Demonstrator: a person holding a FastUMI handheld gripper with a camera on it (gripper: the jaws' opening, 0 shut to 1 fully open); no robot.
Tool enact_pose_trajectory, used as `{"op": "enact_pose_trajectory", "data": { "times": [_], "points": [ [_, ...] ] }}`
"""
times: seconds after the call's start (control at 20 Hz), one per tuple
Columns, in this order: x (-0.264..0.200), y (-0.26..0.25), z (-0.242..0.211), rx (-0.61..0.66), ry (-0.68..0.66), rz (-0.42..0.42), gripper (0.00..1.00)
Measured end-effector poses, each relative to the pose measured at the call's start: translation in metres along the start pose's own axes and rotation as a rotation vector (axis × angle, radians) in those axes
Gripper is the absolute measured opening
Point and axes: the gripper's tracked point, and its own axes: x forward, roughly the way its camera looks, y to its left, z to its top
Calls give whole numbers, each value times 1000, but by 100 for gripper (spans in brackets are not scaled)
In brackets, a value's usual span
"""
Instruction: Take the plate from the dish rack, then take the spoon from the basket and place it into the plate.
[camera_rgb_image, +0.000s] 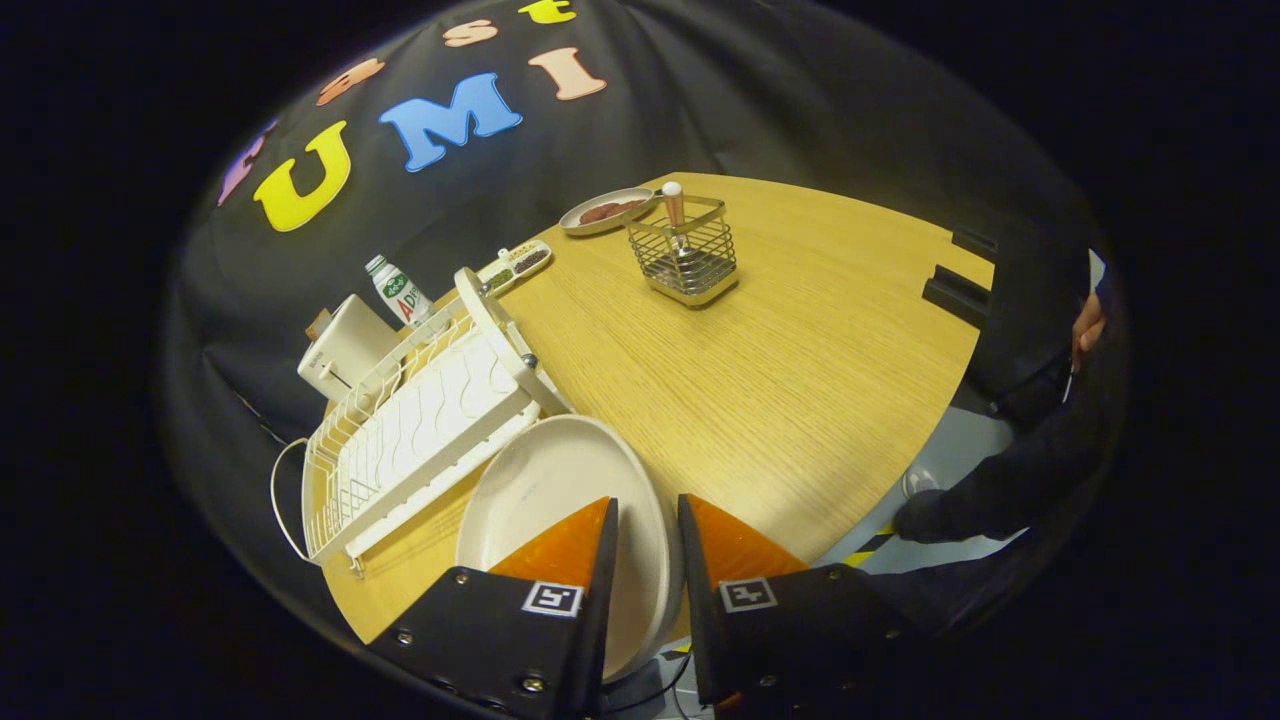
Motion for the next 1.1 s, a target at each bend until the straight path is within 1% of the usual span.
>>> {"op": "enact_pose_trajectory", "data": {
  "times": [0.25, 0.5, 0.8, 1.1],
  "points": [
    [-1, -3, 28, -35, -48, -12, 35],
    [-4, 2, 75, -127, -138, -29, 35],
    [-1, 1, 134, -221, -246, -76, 35],
    [9, -9, 176, -258, -298, -128, 35]
  ]
}}
